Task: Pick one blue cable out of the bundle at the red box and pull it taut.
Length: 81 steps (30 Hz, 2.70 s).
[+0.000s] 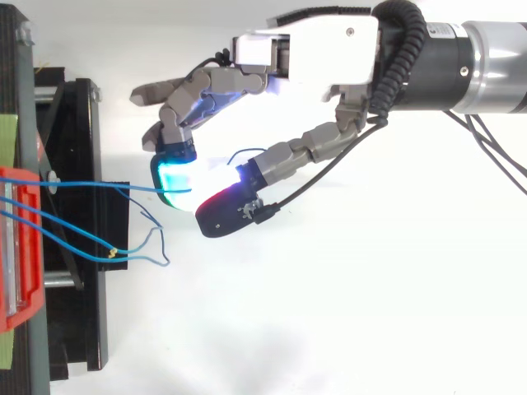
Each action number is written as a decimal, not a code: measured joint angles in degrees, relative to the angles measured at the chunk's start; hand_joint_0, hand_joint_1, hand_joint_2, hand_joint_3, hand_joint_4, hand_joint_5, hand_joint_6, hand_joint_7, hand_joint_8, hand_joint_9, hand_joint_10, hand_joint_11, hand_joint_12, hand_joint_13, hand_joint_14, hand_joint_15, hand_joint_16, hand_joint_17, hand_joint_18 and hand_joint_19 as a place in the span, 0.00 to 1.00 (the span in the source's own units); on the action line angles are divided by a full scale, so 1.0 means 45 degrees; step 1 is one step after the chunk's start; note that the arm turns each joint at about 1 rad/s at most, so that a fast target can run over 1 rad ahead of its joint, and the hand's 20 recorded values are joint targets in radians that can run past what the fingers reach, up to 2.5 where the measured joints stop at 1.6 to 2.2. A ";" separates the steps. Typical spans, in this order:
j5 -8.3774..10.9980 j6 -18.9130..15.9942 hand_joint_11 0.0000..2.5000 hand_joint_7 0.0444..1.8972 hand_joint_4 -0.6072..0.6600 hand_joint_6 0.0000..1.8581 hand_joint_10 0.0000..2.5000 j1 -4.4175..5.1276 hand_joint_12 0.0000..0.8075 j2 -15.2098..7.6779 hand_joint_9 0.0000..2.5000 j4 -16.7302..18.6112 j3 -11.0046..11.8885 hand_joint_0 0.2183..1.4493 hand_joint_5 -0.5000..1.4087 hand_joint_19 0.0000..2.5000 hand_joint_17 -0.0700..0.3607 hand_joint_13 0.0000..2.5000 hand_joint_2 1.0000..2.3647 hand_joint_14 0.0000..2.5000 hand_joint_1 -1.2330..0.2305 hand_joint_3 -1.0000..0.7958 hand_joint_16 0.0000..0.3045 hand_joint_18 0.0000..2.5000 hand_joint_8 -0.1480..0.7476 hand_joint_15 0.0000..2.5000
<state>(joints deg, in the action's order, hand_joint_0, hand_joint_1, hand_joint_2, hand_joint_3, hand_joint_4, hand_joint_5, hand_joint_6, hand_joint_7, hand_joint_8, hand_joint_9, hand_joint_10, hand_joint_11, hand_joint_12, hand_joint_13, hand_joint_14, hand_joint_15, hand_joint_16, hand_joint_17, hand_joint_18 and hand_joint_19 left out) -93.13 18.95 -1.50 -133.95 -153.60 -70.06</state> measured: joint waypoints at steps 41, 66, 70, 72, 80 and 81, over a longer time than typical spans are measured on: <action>0.0026 0.0008 0.12 0.44 0.61 0.42 0.00 0.0000 0.46 0.0000 0.29 -0.0008 0.0000 0.35 0.19 0.06 0.47 0.12 0.02 0.00 0.23 0.57 0.19 0.19 0.53 0.00; 0.0026 0.0008 0.12 0.44 0.60 0.42 0.00 0.0000 0.46 0.0000 0.29 -0.0008 -0.0001 0.35 0.19 0.06 0.47 0.11 0.02 0.00 0.23 0.57 0.19 0.19 0.54 0.00; 0.0026 0.0008 0.11 0.44 0.60 0.42 0.00 0.0000 0.46 0.0000 0.29 -0.0008 -0.0001 0.35 0.19 0.06 0.47 0.11 0.02 0.00 0.24 0.57 0.19 0.19 0.54 0.00; 0.0029 0.0008 0.12 0.44 0.60 0.42 0.00 0.0000 0.46 -0.0001 0.29 -0.0008 0.0000 0.35 0.19 0.06 0.47 0.11 0.02 0.00 0.24 0.57 0.19 0.19 0.54 0.00; 0.0029 0.0008 0.12 0.44 0.60 0.43 0.00 0.0000 0.46 -0.0002 0.28 -0.0008 -0.0001 0.35 0.19 0.07 0.47 0.11 0.02 0.00 0.24 0.57 0.19 0.19 0.53 0.00; 0.0028 0.0008 0.12 0.44 0.60 0.43 0.00 0.0000 0.46 -0.0001 0.28 -0.0008 -0.0002 0.35 0.19 0.07 0.47 0.11 0.02 0.00 0.24 0.57 0.19 0.19 0.54 0.00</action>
<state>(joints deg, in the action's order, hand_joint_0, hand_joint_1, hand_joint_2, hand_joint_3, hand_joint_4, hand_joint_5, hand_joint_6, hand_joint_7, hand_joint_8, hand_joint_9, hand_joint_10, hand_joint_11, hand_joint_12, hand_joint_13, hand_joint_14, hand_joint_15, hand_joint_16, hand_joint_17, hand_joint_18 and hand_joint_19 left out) -93.01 18.98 -1.49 -133.95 -153.63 -70.06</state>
